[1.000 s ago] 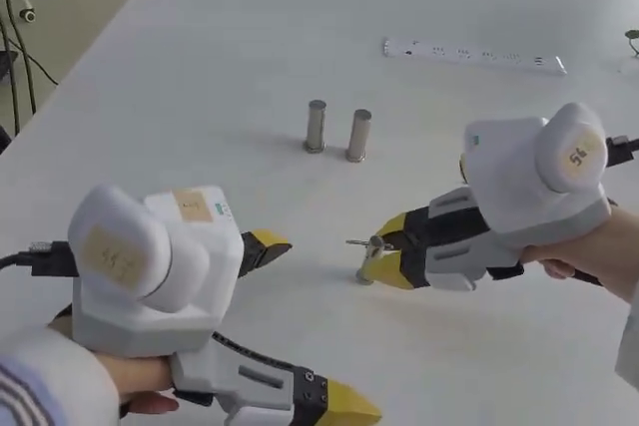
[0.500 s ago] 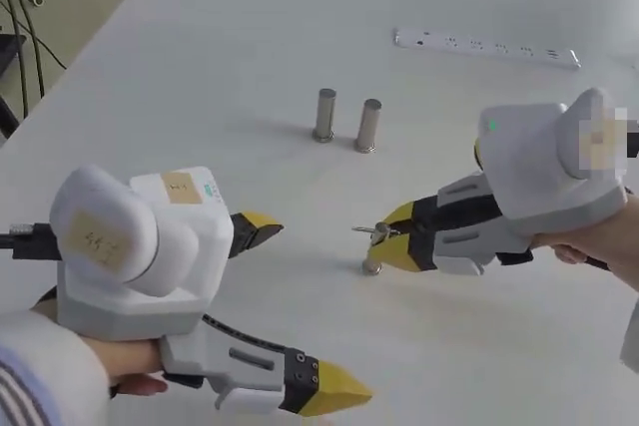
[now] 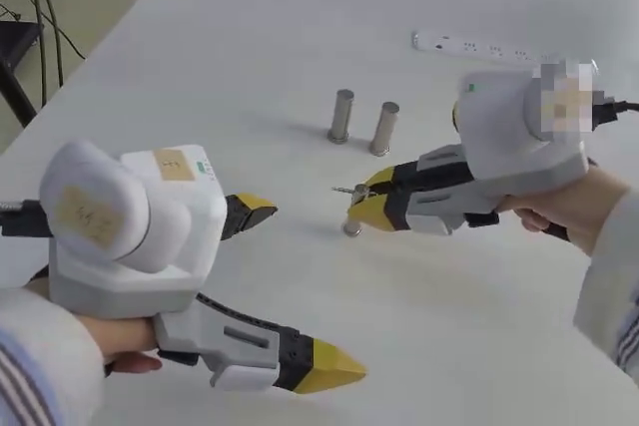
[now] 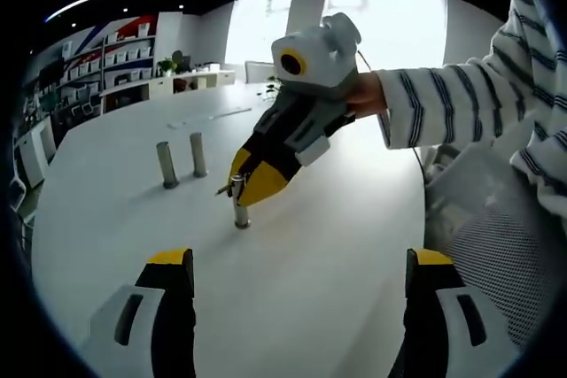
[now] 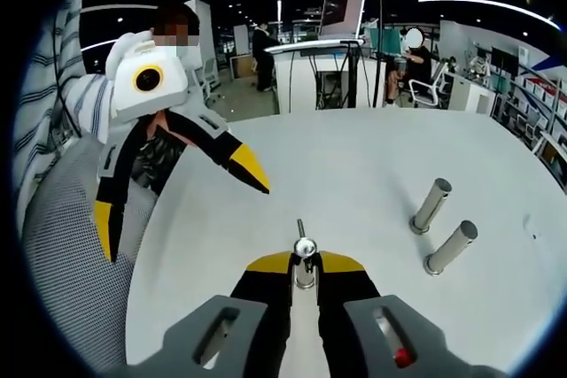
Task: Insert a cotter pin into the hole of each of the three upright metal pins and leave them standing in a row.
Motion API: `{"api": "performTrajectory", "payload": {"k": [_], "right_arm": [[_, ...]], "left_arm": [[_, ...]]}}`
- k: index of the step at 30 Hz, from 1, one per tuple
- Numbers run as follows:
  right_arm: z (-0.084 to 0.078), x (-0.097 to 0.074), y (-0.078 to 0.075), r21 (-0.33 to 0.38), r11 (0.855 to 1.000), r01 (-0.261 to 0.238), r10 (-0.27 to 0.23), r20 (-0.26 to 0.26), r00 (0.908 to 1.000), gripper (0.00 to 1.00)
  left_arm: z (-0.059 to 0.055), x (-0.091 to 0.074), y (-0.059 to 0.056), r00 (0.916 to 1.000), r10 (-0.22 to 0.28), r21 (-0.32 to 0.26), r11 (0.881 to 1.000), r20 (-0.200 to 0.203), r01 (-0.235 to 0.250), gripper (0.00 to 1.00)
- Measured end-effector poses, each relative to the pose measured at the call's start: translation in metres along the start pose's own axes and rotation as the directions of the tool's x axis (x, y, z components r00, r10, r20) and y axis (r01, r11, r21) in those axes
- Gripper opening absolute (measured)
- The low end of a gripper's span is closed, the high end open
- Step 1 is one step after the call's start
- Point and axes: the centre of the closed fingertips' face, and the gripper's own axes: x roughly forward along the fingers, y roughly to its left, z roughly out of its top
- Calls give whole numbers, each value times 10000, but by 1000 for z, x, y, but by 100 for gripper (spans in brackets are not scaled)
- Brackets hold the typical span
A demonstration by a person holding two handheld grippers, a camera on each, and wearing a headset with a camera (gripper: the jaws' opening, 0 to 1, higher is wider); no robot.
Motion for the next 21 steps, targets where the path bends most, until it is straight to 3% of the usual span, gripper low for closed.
{"api": "performTrajectory", "payload": {"k": [9,21], "right_arm": [[6,12,-2,-206,9998,-23,23,-16,10000,4],[10,13,-1,-324,9994,-90,93,89,9999,5]], "left_arm": [[-2,0,2,10000,20,-63,10000,-14,-20,99],[-2,1,4,9999,131,-72,9999,-12,-132,99]]}}
